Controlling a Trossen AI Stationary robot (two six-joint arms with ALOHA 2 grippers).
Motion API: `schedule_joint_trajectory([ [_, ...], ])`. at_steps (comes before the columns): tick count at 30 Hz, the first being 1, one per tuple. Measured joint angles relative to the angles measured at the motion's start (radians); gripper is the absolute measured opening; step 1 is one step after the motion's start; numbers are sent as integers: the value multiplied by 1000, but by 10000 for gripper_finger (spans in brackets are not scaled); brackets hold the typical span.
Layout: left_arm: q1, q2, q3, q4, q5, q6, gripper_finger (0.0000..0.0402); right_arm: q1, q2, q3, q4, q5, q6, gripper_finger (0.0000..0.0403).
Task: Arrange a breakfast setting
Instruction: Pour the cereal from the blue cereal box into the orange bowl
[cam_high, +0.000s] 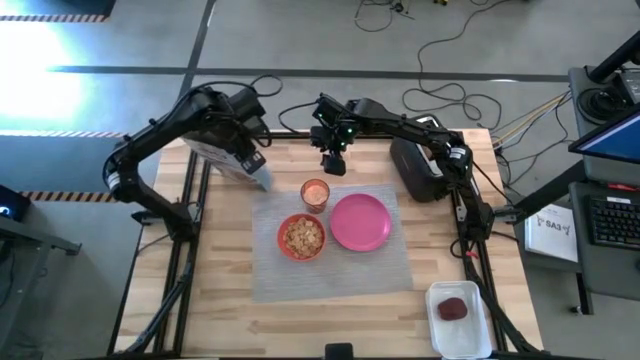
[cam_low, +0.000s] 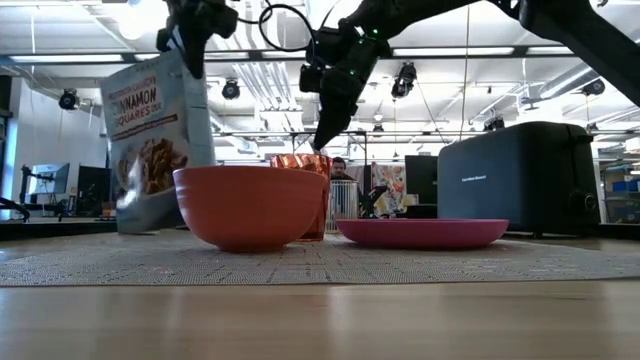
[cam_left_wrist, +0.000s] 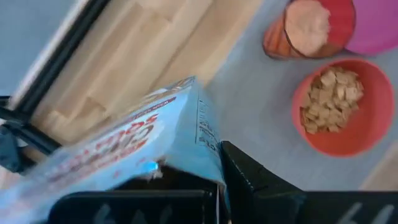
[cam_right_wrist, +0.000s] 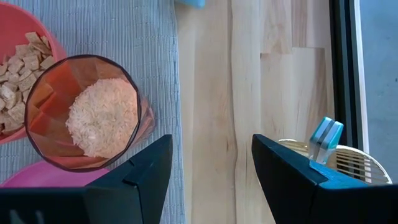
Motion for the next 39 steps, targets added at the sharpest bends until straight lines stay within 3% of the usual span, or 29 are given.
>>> schedule_joint_trajectory([
  [6, 1, -83, -136, -1, 107, 17, 0, 0, 0, 0, 0, 0, 8, 209],
  [15, 1, -258, -320, -3, 159, -167, 0, -2, 4, 0, 4, 0, 0, 209],
  [26, 1, -353, -306, -4, 213, -231, 0, -6, 6, 0, 8, 0, 1, 209],
  [32, -3, -318, -307, -2, 261, -231, 0, -6, 6, 0, 8, 0, 1, 209],
  [39, -28, -268, -319, -3, 278, -126, 0, -6, 6, 0, 8, 0, 0, 209],
])
